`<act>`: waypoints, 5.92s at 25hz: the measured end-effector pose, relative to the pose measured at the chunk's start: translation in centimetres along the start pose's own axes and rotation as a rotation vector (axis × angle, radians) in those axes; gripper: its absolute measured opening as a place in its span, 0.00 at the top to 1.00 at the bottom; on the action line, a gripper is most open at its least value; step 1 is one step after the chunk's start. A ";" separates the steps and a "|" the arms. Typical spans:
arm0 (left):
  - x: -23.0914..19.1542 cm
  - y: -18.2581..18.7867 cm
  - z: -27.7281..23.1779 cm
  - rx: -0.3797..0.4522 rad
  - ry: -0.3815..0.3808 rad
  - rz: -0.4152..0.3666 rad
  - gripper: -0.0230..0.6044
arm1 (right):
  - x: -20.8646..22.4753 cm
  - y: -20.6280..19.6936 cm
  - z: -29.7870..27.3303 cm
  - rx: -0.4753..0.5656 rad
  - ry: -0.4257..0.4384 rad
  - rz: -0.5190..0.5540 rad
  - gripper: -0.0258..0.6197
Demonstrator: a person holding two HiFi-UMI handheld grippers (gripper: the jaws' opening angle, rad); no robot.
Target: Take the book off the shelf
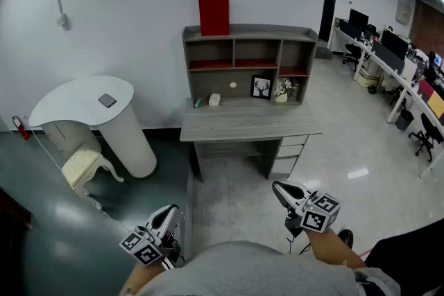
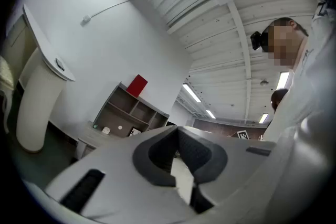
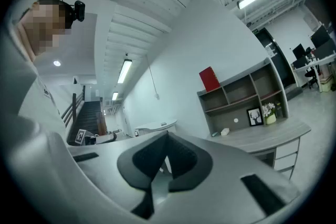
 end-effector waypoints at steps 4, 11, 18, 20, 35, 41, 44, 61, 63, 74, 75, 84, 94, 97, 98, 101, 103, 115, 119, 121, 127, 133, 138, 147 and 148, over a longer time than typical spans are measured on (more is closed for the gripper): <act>0.6 -0.4 -0.9 0.010 -0.004 0.000 0.92 | 0.9 0.4 0.9 0.003 -0.003 0.015 0.97; 1.7 -1.1 -2.5 0.004 -0.028 -0.006 0.92 | 1.9 0.6 2.6 0.010 -0.017 0.015 0.97; 3.5 -1.8 -4.6 0.007 -0.032 -0.002 0.92 | 3.2 0.9 5.7 0.011 -0.022 -0.001 0.96; 4.1 -2.1 -5.5 0.010 -0.036 0.000 0.92 | 3.6 1.1 7.1 0.006 -0.028 0.011 0.96; 8.5 -4.6 -10.4 -0.024 -0.027 -0.009 0.92 | 8.2 0.6 13.8 0.007 -0.044 -0.002 0.95; 5.7 -4.2 -11.2 -0.016 -0.022 0.004 0.92 | 8.9 1.2 10.9 -0.007 -0.039 0.017 0.95; 2.9 -3.7 -11.7 -0.004 -0.025 0.017 0.92 | 9.5 1.6 8.5 -0.020 -0.049 0.036 0.95; -26.8 7.8 -19.5 -0.062 -0.145 -0.012 0.92 | 13.2 6.3 -22.9 -0.001 -0.107 0.093 0.95; -29.4 9.4 -20.3 -0.062 -0.159 -0.030 0.92 | 13.7 7.1 -26.0 -0.001 -0.125 0.103 0.95; -38.7 14.1 -23.8 -0.024 -0.181 -0.030 0.92 | 17.2 10.2 -35.7 0.024 -0.185 0.118 0.95; -39.3 14.3 -24.0 -0.023 -0.176 -0.028 0.92 | 17.7 10.3 -36.3 0.024 -0.184 0.115 0.95; -42.0 14.3 -28.2 -0.027 -0.112 -0.044 0.92 | 24.2 11.5 -40.8 0.016 -0.122 0.114 0.95; -43.3 14.1 -40.1 0.043 0.002 -0.095 0.92 | 38.9 15.6 -46.5 0.017 0.044 0.114 0.95; -43.5 14.6 -44.5 0.062 0.020 -0.108 0.92 | 42.9 17.3 -47.8 0.000 0.096 0.139 0.95; -43.6 14.8 -45.9 0.065 0.025 -0.115 0.92 | 44.1 17.8 -48.1 -0.007 0.111 0.152 0.95; -44.1 16.0 -50.1 0.069 0.034 -0.134 0.92 | 47.4 19.1 -49.0 -0.022 0.150 0.177 0.93; -44.4 17.3 -52.6 0.072 0.046 -0.156 0.92 | 49.0 19.6 -49.7 -0.036 0.186 0.186 0.93; -47.0 30.7 -63.8 0.036 0.000 -0.331 0.92 | 52.6 19.5 -53.4 -0.087 0.292 0.181 0.91; -48.3 34.9 -66.8 0.036 -0.077 -0.368 0.70 | 52.4 19.7 -54.0 -0.073 0.252 0.184 0.91; -49.0 36.6 -68.2 0.019 -0.104 -0.389 0.64 | 52.3 19.9 -54.0 -0.064 0.225 0.185 0.91; -51.3 40.0 -72.2 -0.058 -0.153 -0.404 0.53 | 52.1 20.1 -53.8 -0.046 0.163 0.167 0.91; -53.1 41.1 -76.4 -0.174 -0.214 -0.383 0.32 | 52.0 20.0 -53.7 -0.038 0.141 0.158 0.91; -53.7 40.7 -78.3 -0.235 -0.257 -0.393 0.31 | 52.2 19.9 -53.3 -0.029 0.134 0.152 0.91; -53.4 40.0 -80.8 -0.287 -0.328 -0.401 0.30 | 53.0 19.8 -52.0 -0.023 0.118 0.144 0.91; -53.2 39.9 -80.8 -0.285 -0.342 -0.406 0.32 | 53.1 19.9 -51.9 -0.022 0.116 0.144 0.91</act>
Point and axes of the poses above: the fingertips, and each gripper's own axes: z backward along the fingers, x to its right, y out of its top, the point moved 10 cm from there along z, backward along the fingers, and after that the axes turned 2 degrees about -x, right-handed, at the moved point
